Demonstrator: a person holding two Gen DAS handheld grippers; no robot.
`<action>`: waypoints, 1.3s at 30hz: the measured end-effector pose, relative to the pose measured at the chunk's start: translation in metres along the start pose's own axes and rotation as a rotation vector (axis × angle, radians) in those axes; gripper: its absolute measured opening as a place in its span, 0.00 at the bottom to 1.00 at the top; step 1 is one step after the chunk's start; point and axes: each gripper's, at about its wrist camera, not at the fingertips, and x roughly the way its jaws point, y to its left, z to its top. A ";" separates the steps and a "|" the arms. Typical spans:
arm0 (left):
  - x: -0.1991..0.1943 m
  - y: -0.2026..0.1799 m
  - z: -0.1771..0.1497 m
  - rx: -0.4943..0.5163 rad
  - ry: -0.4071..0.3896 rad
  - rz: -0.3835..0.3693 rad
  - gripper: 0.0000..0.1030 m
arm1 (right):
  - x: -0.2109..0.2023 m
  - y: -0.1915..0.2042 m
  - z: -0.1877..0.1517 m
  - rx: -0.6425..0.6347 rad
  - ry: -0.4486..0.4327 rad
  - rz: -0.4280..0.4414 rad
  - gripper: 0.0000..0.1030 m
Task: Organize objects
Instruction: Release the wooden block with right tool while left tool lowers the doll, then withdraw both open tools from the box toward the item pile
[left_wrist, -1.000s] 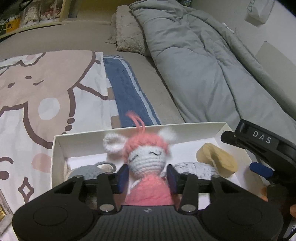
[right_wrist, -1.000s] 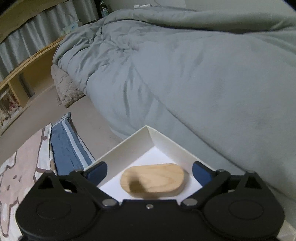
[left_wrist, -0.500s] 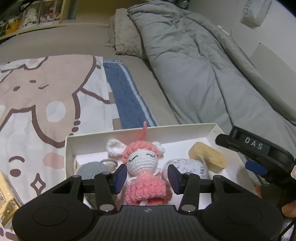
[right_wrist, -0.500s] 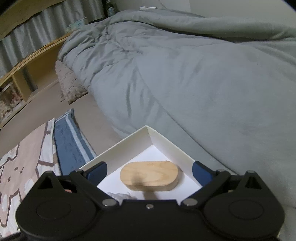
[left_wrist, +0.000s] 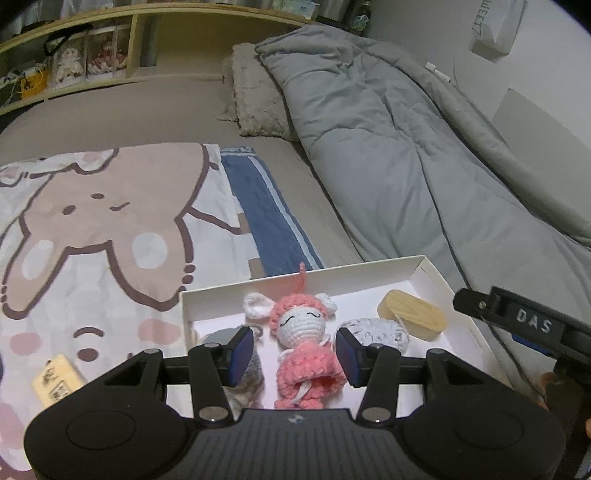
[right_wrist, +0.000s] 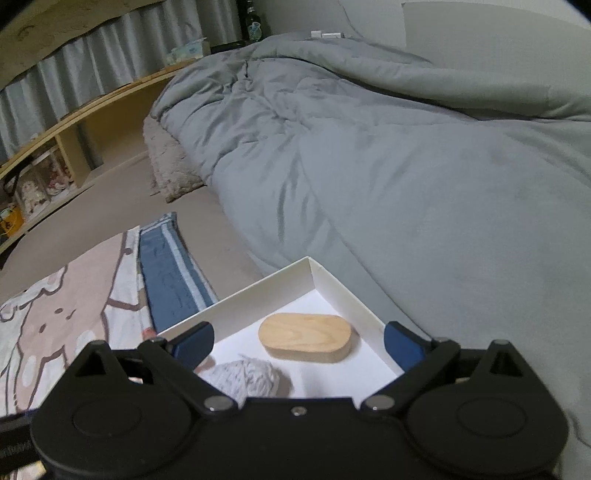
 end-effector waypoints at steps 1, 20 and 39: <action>-0.004 0.000 0.000 0.004 -0.001 0.002 0.51 | -0.005 0.000 -0.001 -0.006 0.001 0.005 0.97; -0.075 0.005 -0.023 0.036 -0.038 0.025 0.93 | -0.083 -0.001 -0.024 -0.111 0.010 0.003 0.97; -0.134 0.024 -0.062 0.132 -0.090 0.001 1.00 | -0.135 0.004 -0.065 -0.193 -0.004 -0.016 1.00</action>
